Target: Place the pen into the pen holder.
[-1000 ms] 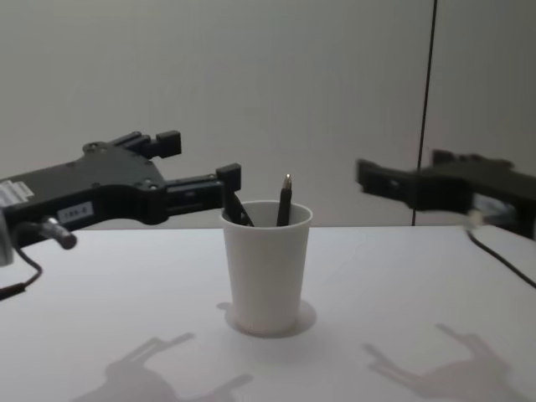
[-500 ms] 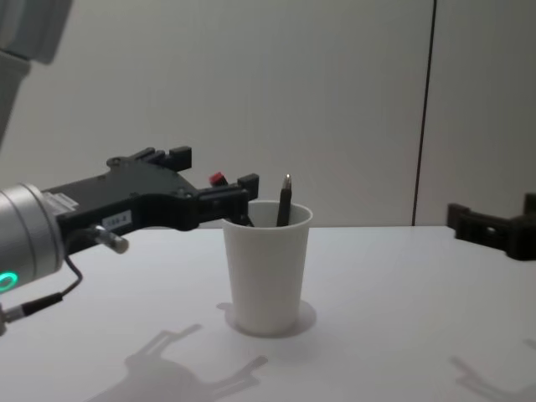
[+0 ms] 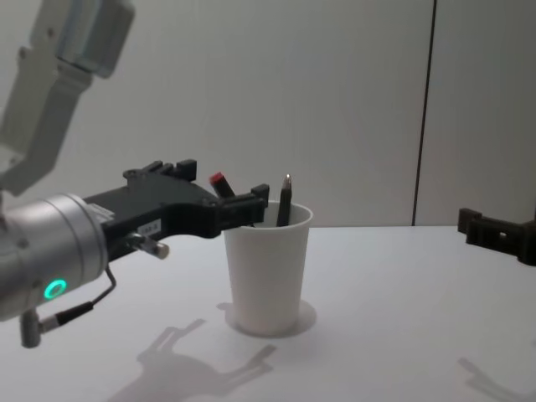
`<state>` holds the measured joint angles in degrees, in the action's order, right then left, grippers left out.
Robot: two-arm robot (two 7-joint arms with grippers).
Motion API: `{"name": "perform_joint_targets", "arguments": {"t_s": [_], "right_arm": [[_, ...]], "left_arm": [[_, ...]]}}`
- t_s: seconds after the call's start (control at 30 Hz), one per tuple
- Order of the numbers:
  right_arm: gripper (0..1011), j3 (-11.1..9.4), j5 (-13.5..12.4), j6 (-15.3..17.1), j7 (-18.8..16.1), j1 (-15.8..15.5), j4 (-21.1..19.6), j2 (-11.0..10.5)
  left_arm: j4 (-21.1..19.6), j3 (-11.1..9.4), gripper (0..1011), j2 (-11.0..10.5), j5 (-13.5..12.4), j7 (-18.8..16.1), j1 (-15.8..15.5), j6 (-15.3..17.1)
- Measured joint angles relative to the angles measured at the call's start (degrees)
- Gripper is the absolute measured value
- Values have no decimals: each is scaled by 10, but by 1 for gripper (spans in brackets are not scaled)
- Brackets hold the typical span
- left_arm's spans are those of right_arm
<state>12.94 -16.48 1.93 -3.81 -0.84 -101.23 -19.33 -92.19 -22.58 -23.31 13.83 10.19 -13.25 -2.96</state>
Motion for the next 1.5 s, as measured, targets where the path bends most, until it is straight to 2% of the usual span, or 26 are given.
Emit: {"name": "perform_joint_targets", "arguments": {"t_s": [0.33,0.5,1.5], "right_arm": [[1002,0,0,0,0,0,0,0],[1001,0,0,0,0,0,0,0],[1002,0,0,0,0,0,0,0]], "left_arm": [[-8,-26,1004,11,-18,-72,-3,28],[-10,-33,1004,14,-23,-91,-4,36],[-10,-34,1004,14,-23,-96,-3,38]]}}
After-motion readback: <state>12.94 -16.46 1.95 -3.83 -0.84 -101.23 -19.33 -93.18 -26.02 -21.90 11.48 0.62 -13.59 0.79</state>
